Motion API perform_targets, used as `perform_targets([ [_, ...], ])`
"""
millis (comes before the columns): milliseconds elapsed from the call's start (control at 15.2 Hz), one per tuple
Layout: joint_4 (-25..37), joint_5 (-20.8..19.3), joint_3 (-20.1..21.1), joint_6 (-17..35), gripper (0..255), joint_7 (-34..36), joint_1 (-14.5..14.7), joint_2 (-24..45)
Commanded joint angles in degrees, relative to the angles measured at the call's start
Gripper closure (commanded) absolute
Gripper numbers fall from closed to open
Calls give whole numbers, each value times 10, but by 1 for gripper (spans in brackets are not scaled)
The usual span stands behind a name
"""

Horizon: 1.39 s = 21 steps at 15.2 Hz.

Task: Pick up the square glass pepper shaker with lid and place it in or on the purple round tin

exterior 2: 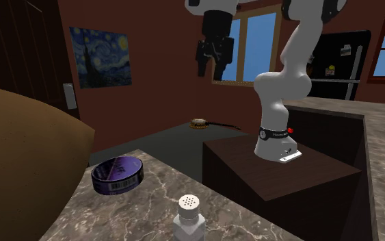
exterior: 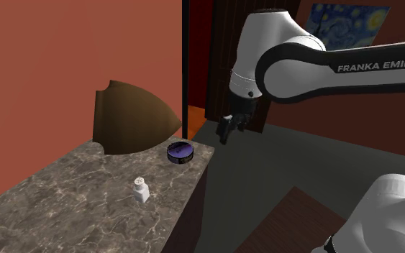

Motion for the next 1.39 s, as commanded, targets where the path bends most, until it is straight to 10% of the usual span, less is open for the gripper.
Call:
perform_targets([
  [0, 16, 1, 20, 19, 0, 27, 2, 34],
  [594, 101, -38, 104, 101, 0, 154, 5, 202],
  [1320, 293, -176, 143, 126, 0, 325, 60, 452],
])
